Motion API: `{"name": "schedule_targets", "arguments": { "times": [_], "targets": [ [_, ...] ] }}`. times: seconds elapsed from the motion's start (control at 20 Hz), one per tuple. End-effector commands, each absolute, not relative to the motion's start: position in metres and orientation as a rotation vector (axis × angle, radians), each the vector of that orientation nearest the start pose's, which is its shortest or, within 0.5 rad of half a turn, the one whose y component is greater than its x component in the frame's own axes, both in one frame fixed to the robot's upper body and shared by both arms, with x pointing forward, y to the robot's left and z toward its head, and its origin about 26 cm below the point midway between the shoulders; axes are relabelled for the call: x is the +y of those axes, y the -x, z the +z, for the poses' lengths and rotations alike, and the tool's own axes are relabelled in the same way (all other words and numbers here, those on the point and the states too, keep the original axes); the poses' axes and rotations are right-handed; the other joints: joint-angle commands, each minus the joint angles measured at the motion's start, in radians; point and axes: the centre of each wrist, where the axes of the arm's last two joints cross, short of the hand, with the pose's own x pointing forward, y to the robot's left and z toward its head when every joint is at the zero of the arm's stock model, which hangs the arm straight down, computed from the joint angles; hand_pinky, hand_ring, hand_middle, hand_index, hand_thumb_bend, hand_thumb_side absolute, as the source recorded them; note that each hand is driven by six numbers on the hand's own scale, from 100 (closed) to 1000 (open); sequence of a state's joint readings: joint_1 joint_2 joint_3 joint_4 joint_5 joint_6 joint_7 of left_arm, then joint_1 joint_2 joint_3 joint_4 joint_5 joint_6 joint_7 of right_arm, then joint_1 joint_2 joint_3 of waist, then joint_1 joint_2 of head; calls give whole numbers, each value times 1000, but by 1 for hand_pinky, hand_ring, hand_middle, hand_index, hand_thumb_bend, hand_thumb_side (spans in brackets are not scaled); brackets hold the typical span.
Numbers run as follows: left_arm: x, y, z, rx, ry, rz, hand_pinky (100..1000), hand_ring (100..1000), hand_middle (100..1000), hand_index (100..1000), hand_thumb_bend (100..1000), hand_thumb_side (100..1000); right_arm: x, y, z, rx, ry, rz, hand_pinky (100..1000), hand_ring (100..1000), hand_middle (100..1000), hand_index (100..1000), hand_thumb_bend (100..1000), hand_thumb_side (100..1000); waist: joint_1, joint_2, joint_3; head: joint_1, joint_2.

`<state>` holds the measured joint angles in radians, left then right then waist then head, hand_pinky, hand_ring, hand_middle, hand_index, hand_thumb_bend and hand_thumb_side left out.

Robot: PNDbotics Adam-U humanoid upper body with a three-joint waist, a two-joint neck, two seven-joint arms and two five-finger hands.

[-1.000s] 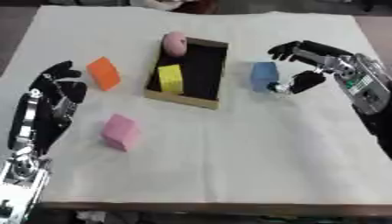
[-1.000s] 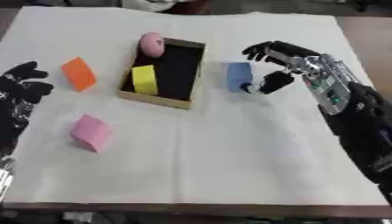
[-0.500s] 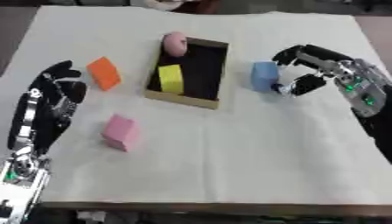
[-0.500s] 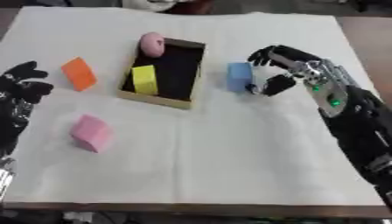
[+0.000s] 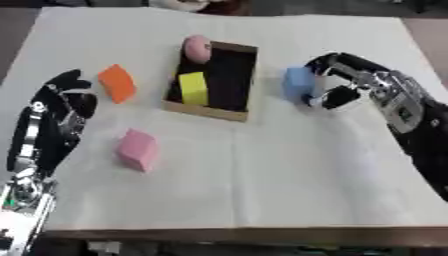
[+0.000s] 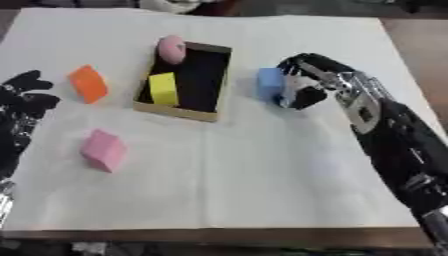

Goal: Pick up objects on the table and place them in the box.

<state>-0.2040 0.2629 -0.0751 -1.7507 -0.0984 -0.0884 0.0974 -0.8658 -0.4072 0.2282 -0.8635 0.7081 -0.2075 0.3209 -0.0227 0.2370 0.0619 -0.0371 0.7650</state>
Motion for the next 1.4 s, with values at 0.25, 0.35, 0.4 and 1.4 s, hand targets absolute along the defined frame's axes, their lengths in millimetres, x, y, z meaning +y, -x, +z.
{"name": "schedule_targets", "arguments": {
  "times": [0.25,0.35,0.4,1.4],
  "targets": [
    [256,-318,111,-2062,-240,-320,710,643,682,855,618,692,-265,-477,143,-1465,645,1466,803,812,722,807,326,285,8,-10,4,-3,5],
    [257,-318,111,-2062,-241,-318,709,643,682,855,617,692,-264,-477,146,-1484,648,1470,797,803,704,752,317,277,8,-11,4,-2,5],
    [257,-317,111,-2061,-242,-318,709,643,682,855,617,692,-264,-476,148,-1503,654,1468,794,798,696,732,315,277,8,-11,3,-1,5],
    [255,-317,111,-2061,-228,-328,709,642,682,854,614,692,-200,-477,210,-1775,650,1459,790,786,685,694,336,333,11,-21,23,-13,5]
  ]
}}
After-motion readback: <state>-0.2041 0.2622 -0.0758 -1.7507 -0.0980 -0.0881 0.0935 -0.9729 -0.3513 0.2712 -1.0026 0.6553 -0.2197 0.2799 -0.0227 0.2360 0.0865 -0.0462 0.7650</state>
